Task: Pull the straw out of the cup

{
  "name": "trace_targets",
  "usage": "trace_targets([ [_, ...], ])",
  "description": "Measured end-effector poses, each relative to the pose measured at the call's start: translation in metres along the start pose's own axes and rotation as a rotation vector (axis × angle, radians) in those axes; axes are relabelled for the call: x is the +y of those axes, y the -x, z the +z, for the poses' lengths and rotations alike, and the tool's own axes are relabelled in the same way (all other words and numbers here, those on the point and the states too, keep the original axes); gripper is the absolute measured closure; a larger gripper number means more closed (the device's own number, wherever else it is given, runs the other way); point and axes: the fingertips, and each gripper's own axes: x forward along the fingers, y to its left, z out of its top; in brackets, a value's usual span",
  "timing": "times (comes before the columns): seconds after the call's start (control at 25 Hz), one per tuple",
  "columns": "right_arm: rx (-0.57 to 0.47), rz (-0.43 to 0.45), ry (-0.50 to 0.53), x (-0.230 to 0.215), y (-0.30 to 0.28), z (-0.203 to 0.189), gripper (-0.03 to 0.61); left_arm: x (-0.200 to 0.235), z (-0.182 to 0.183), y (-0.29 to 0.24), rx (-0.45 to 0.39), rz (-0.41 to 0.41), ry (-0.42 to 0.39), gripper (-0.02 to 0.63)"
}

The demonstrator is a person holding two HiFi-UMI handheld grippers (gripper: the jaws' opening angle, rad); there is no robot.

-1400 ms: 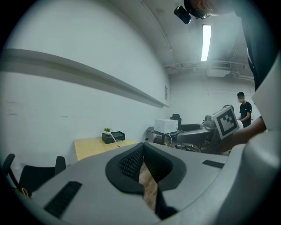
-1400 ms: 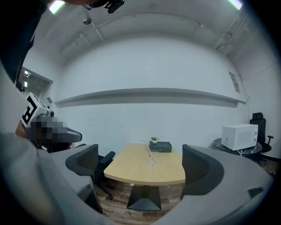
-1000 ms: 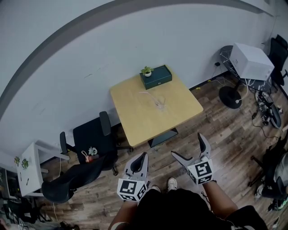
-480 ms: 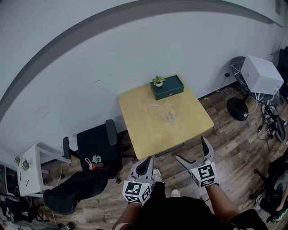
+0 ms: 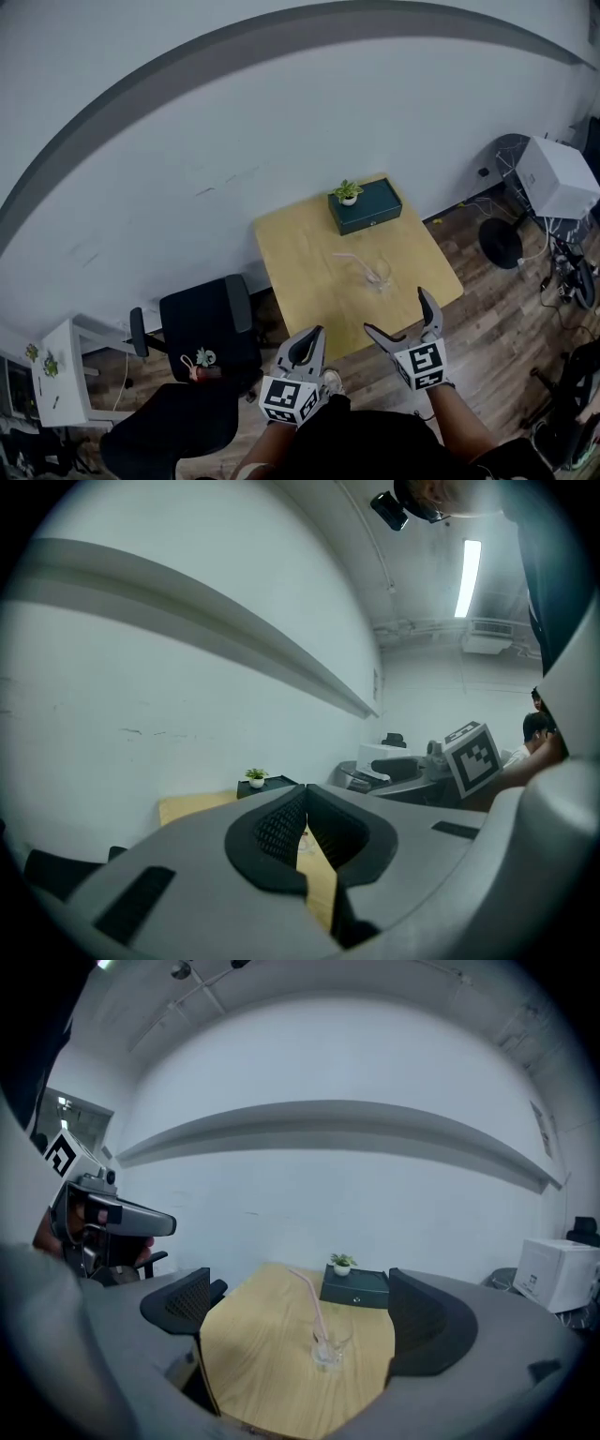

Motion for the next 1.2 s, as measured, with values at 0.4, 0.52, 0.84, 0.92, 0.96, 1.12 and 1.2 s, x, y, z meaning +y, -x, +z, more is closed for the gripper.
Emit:
trace_targets([
  [0.4,0.05,-0.032,0.006,-0.008,-0.085,0.014,-0.012,0.077,0.006,-0.039,0.02,-0.028,0.002,0.595],
  [0.52,0.052,-0.042,0.019,-0.015,-0.098,0.02,-0.012,0.089,0.008,-0.05,0.017,-0.037,-0.003,0.595],
  [0.84,0.135,0.014,0.004,-0.025,-0.133,-0.005,-0.012,0.104,-0.003,-0.074,0.051,-0.022,0.026,0.594],
  [0.92,0.159,0.038,0.015,-0.027,-0.141,-0.014,-0.012,0.102,-0.004,-0.08,0.058,-0.019,0.029,0.595],
  [0.96,0.171,0.049,0.017,-0.029,-0.145,-0.019,-0.012,0.101,-0.005,-0.083,0.061,-0.016,0.028,0.595],
  [1.12,0.208,0.092,0.026,-0.032,-0.158,-0.039,-0.001,0.1,-0.006,-0.091,0.063,0.012,0.04,0.595],
  [1.2,0.219,0.105,0.039,-0.035,-0.166,-0.051,0.01,0.101,-0.01,-0.092,0.07,0.036,0.049,0.595],
])
